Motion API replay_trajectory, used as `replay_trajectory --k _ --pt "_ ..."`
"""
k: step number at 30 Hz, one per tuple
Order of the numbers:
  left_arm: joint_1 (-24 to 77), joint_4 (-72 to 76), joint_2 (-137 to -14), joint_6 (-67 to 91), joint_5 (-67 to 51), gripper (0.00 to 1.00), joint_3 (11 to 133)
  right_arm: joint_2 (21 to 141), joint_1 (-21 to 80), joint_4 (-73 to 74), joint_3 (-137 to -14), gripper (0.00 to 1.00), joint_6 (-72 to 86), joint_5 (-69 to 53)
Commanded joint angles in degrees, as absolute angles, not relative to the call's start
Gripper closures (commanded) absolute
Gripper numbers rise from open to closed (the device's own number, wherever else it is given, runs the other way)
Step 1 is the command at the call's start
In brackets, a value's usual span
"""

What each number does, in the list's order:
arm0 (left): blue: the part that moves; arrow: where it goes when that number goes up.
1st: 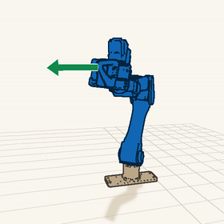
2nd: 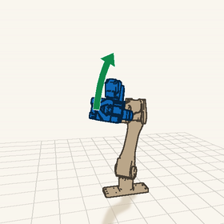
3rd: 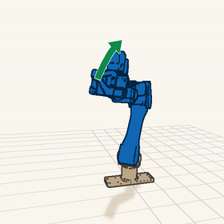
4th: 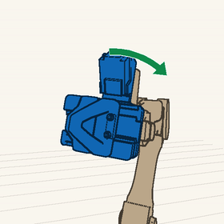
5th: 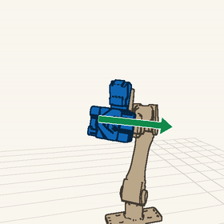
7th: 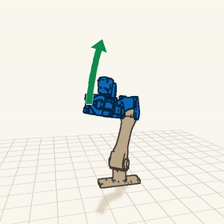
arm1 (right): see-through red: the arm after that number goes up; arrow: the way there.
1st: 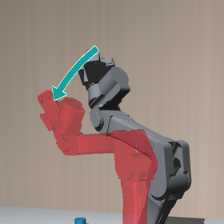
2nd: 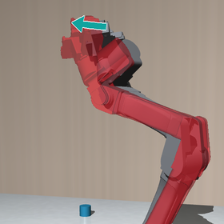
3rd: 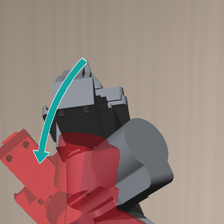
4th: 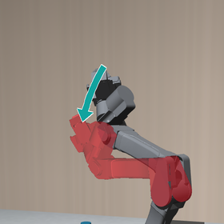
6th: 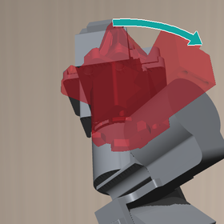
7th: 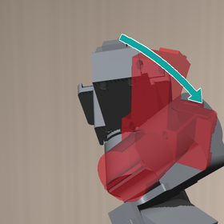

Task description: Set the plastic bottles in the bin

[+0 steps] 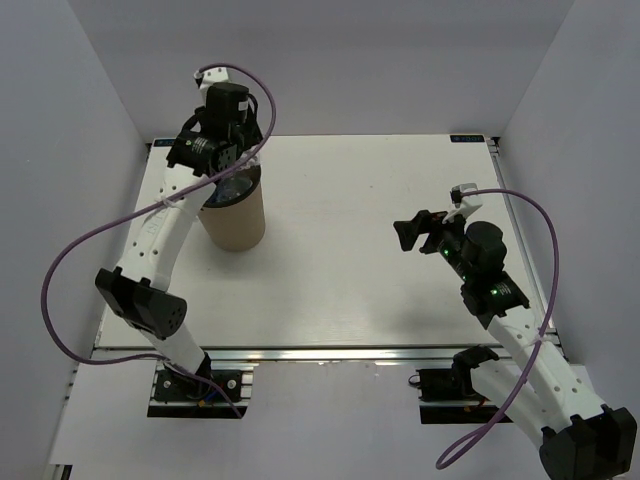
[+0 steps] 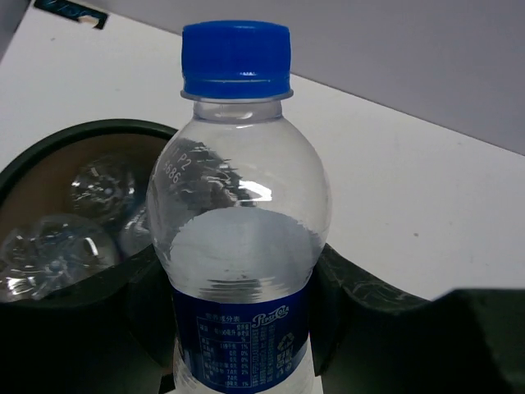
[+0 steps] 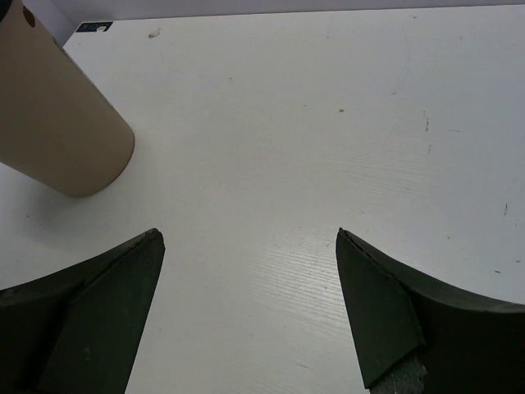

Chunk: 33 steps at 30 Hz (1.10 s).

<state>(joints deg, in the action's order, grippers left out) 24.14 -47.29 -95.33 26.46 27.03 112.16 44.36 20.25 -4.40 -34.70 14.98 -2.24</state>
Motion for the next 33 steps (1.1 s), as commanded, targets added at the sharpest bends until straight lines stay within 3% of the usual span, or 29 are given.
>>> replay_trajectory --k 1,5,13,14,15,16,23,33 --pt "23.2 -55.5 -98.1 27.7 28.9 0.59 113.7 44.4 20.0 -6.2 -34.4 0.11 15.5 -0.5" --pt "20.1 -57.7 -98.9 27.9 29.3 0.55 115.3 44.6 19.9 -6.1 -34.4 0.11 15.3 -0.4" --pt "18.2 -60.9 -98.4 29.1 34.2 0.35 115.0 44.6 19.8 -5.8 -34.3 0.11 15.2 1.3" --pt "18.2 -60.7 -98.4 28.9 34.0 0.31 115.2 44.7 19.9 -5.8 -34.3 0.11 15.2 1.2" --pt "18.2 -60.8 -98.3 28.6 34.0 0.1 115.2 44.9 19.9 -5.8 -34.3 0.11 15.3 1.3" --pt "18.2 -61.0 -98.2 28.6 34.2 0.02 115.3 44.9 19.8 -5.5 -34.4 0.11 15.2 1.2" --pt "18.2 -60.7 -98.9 27.2 33.1 0.02 115.9 44.6 19.8 -5.4 -34.3 0.11 15.2 1.8" --pt "18.2 -60.8 -97.7 23.3 29.1 0.02 128.9 44.7 19.8 -5.3 -34.4 0.11 15.1 2.5"
